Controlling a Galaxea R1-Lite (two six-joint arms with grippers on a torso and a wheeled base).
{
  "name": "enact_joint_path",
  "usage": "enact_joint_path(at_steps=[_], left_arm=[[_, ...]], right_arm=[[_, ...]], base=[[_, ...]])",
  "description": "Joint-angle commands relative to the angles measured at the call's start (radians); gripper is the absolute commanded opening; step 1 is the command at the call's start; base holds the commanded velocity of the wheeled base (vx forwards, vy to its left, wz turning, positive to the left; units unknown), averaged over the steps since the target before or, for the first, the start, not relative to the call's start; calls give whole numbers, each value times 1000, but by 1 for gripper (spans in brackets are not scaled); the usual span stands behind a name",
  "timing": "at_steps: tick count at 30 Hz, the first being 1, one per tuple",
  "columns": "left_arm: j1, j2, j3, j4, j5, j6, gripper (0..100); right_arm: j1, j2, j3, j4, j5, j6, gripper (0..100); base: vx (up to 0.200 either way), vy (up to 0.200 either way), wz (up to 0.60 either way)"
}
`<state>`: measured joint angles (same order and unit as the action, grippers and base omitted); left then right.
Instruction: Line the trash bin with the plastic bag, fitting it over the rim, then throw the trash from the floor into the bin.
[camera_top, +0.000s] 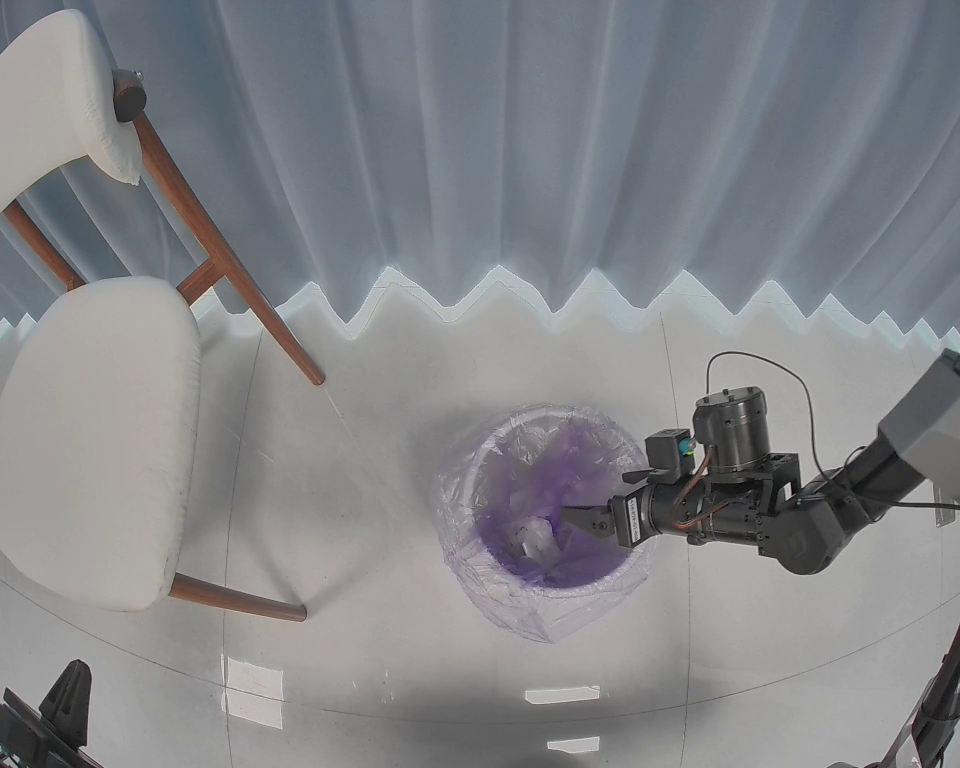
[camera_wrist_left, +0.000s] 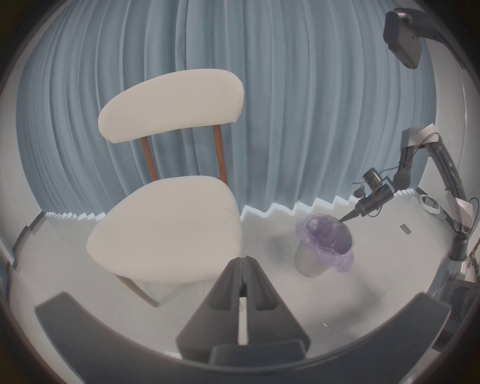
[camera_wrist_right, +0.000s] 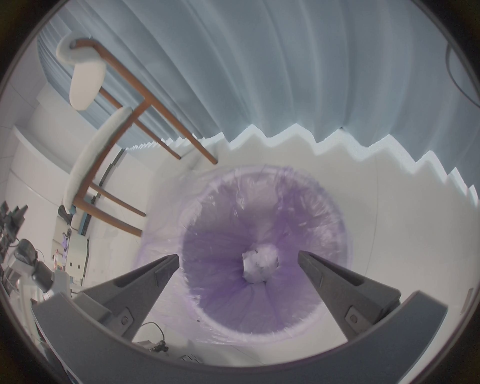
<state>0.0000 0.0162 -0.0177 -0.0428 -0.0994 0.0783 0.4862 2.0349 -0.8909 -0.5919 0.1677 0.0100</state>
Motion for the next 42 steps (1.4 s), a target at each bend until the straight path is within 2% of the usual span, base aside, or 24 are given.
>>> enact_joint_path(at_steps=[1, 3, 4, 5, 6, 9, 12, 14, 15, 17, 19, 20, 21, 24, 26, 28, 31, 35, 42], left_arm=[[0, -15, 16, -2, 3, -6, 0], [0, -15, 16, -2, 4, -14, 0], [0, -15, 16, -2, 4, -14, 0], [0, -15, 16, -6, 4, -15, 0], [0, -15, 16, -6, 4, -15, 0], [0, -15, 16, -6, 4, -22, 0], [0, -15, 18, -8, 4, -29, 0], [0, -15, 18, -8, 4, -29, 0], [0, -15, 18, -6, 3, -22, 0], [0, -15, 18, -6, 1, -18, 0], [0, -15, 18, -6, 1, -17, 0], [0, -15, 18, -5, 1, -17, 0], [0, -15, 18, -5, 0, -17, 0], [0, -15, 18, -6, 0, -18, 0], [0, -16, 18, -5, 0, -17, 0], [0, -15, 18, -6, 0, -18, 0], [0, -16, 18, -6, -2, -17, 0], [0, -15, 18, -8, -2, -18, 0], [0, -15, 18, -9, -5, -18, 0]], right_arm=[[-58, -338, 170, -5, -14, 44, 100], [-112, -502, 263, -2, -13, 45, 100], [-112, -502, 263, -2, -13, 45, 100], [-161, -664, 360, -8, -17, 45, 100], [-189, -743, 406, -8, -22, 44, 100], [-291, -1032, 567, 4, -82, 45, 100], [-354, -1268, 716, 30, -140, 45, 100], [-354, -1268, 716, 30, -140, 45, 100], [-382, -1527, 854, 123, -188, 25, 100], [-403, -1714, 891, 276, -238, -18, 100], [-425, -1906, 891, 508, -274, -41, 100], [-426, -1923, 891, 527, -275, -44, 100], [-469, -2007, 851, 649, -274, -18, 100], [-489, -2035, 853, 646, -261, 30, 100], [-488, -2035, 862, 615, -241, 21, 100], [-488, -2035, 882, 604, -191, 5, 100], [-488, -2035, 891, 593, -139, -51, 100], [-486, -2035, 891, 597, -105, -35, 100], [-486, -2035, 891, 592, -109, -22, 100]], base=[[0, 0, 0], [0, 0, 0], [0, 0, 0], [0, 0, 0], [0, 0, 0], [0, 0, 0], [0, 0, 0], [0, 0, 0], [0, 0, 0], [0, 0, 0], [0, 0, 0], [0, 0, 0], [0, 0, 0], [0, 0, 0], [0, 0, 0], [0, 0, 0], [0, 0, 0], [0, 0, 0], [0, 0, 0]])
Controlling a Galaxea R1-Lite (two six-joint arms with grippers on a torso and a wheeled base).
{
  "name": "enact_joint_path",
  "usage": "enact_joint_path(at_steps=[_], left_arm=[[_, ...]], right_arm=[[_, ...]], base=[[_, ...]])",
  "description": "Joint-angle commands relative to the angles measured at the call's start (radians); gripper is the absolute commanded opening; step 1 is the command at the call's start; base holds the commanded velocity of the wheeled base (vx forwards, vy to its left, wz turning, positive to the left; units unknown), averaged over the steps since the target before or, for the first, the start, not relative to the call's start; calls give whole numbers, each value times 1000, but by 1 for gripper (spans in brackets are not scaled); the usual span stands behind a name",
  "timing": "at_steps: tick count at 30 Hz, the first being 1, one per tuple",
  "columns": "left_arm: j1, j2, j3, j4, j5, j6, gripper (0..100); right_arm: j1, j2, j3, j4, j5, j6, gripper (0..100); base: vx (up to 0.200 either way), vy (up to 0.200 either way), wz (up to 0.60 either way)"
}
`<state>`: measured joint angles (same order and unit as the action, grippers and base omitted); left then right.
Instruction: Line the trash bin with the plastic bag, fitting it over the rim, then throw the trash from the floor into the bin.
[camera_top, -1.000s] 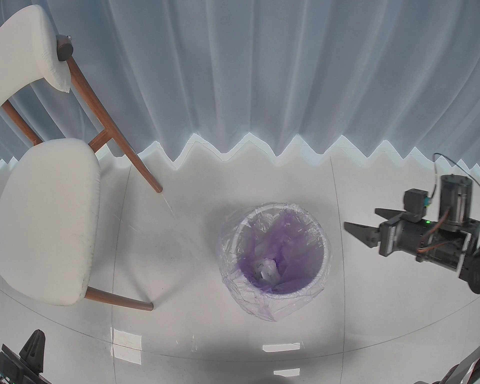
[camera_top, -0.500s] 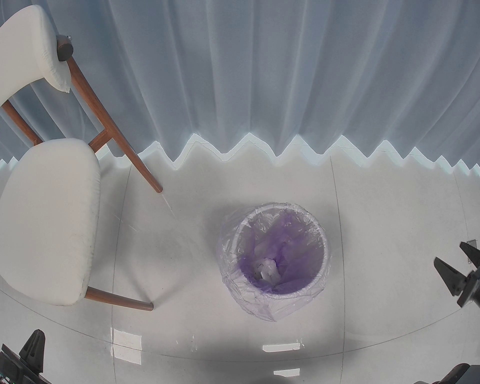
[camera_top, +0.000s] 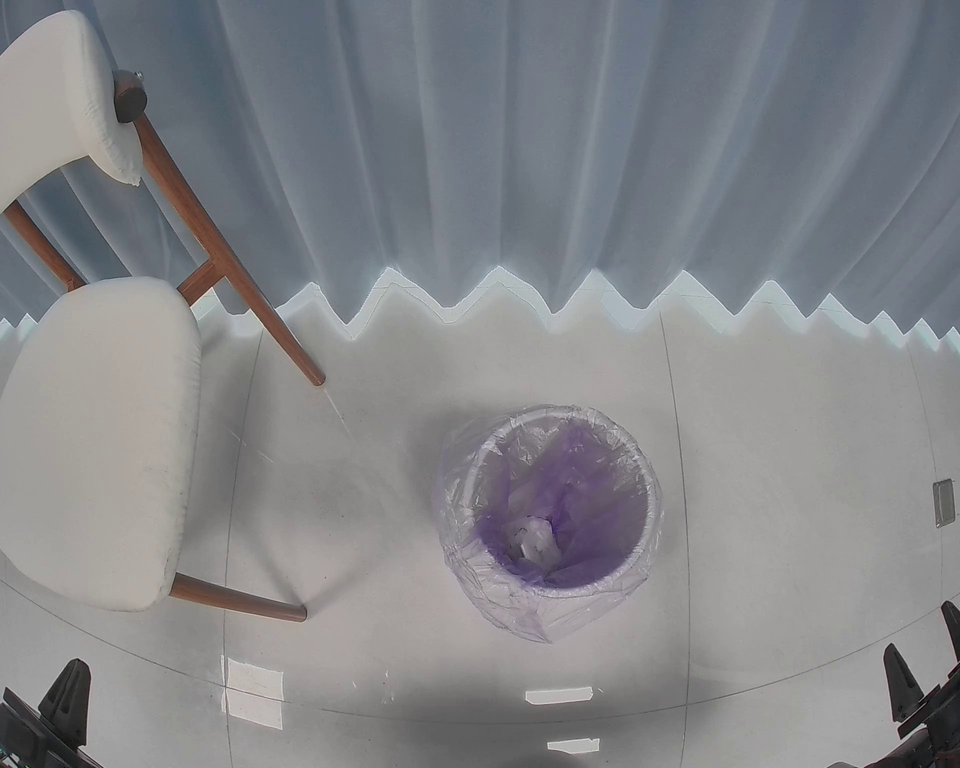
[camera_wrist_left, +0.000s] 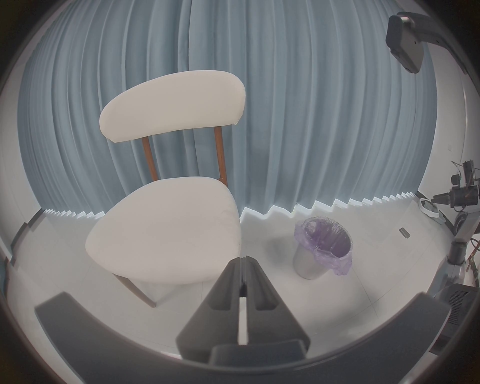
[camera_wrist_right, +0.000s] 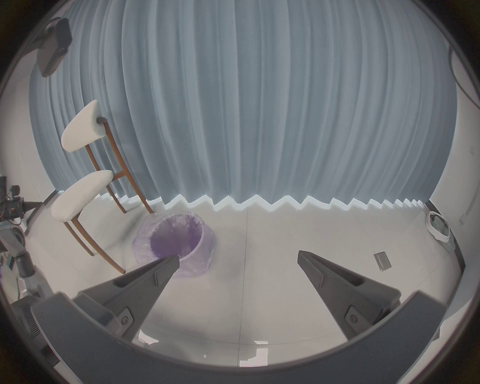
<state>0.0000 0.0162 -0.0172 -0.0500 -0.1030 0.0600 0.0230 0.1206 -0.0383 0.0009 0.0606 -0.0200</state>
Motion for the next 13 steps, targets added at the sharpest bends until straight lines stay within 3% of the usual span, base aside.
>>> enact_joint_path(at_steps=[1, 2, 3, 13], left_arm=[[0, -15, 17, -4, -3, -2, 0], [0, -15, 17, -4, -3, -2, 0], [0, -15, 17, -5, -1, -2, 0], [0, -15, 17, -5, 6, 0, 0]], right_arm=[[-23, -121, 38, -2, -28, 26, 100], [-23, -121, 38, -1, -33, 29, 100], [-23, -121, 38, -1, -79, 51, 100], [-23, -121, 38, 1, -62, 14, 100]], base=[[0, 0, 0], [0, 0, 0], [0, 0, 0], [0, 0, 0]])
